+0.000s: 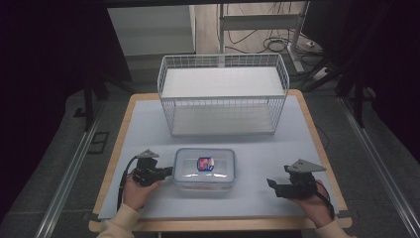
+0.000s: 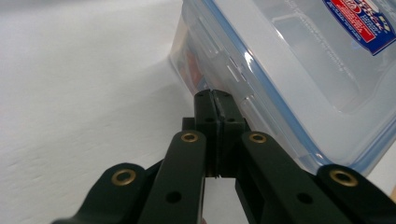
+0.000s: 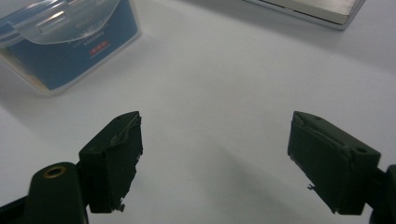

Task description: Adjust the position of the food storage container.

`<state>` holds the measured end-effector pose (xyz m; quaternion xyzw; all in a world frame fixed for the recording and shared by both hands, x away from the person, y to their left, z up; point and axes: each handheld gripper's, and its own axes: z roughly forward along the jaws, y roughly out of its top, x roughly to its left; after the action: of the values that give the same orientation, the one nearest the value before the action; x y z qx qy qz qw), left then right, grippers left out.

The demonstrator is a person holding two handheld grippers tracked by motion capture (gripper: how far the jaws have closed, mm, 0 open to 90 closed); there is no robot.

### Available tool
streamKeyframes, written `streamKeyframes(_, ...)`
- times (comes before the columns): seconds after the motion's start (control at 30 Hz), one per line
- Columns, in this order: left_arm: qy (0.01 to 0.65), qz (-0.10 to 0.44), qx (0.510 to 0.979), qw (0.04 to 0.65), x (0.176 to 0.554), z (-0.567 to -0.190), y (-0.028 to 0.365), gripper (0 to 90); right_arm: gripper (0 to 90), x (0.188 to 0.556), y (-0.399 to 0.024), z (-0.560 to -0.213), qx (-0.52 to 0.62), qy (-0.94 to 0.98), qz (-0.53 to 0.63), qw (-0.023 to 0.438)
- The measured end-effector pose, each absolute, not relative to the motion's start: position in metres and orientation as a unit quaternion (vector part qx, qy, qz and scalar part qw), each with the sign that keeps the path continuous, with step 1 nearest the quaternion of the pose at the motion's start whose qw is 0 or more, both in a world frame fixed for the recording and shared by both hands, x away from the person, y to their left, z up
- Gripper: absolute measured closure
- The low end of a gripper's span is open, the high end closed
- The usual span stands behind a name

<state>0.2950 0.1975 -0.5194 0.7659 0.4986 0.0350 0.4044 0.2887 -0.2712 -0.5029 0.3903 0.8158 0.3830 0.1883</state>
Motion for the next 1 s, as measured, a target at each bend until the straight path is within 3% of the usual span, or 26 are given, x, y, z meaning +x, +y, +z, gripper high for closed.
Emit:
streamKeyframes(0.53, 0.473, 0.032, 0.778, 0.412, 0.301, -0.519, 0.163, 89.6, 18.1, 0.289, -0.271, -0.503, 0.390, 0.816, 0.382, 0.188)
streamKeyframes(1.0, 0.491, 0.038, 0.756, 0.432, 0.287, -0.515, 0.195, 88.2, 17.7, 0.290, -0.273, -0.502, 0.392, 0.812, 0.391, 0.183)
